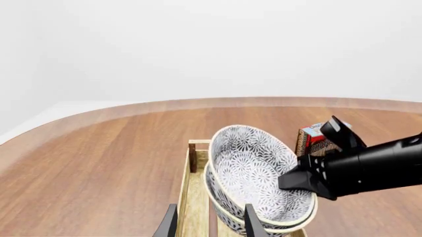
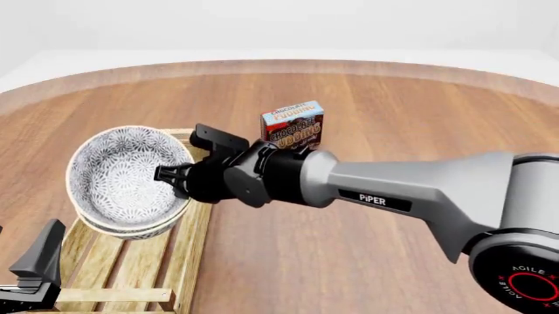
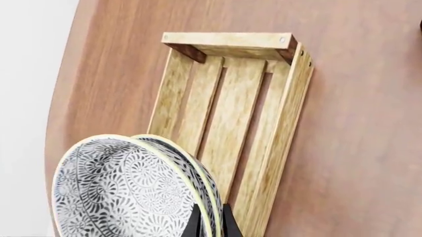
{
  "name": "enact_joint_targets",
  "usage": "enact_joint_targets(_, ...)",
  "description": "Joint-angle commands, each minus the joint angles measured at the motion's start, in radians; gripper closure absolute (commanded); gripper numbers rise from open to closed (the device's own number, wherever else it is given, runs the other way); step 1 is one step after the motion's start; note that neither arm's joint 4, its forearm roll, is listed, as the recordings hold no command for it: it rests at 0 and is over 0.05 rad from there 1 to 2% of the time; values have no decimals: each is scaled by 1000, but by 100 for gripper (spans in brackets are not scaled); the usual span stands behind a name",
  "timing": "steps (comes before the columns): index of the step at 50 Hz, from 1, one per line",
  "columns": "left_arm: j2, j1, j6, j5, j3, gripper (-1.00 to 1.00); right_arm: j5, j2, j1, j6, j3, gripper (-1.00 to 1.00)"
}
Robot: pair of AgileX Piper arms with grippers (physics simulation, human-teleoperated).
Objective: Stack the left bowl on the right bowl and place them in the tray.
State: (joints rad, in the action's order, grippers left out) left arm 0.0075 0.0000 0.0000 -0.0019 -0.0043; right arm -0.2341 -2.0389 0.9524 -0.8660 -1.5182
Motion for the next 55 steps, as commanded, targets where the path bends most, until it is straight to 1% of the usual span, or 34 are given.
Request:
enact_joint_targets(1,0,0,0,0,0,-100,15,2,4,-4,-2,100)
enact_joint_targets(21,0,0,0,0,0,-100,31,-23,12,-10,4,100)
enact_joint_targets(40,0,0,0,0,0,-100,23,-48,7,-4,-18,100)
enact_joint_targets(51,0,0,0,0,0,-100,31,-48,15,-8,-11,100)
enact_joint_targets(52,0,0,0,0,0,-100,33,-46,18,-9,-8,-100)
enact_joint_targets(55,0,0,0,0,0,-100,34,-45,20,-10,-5,-100)
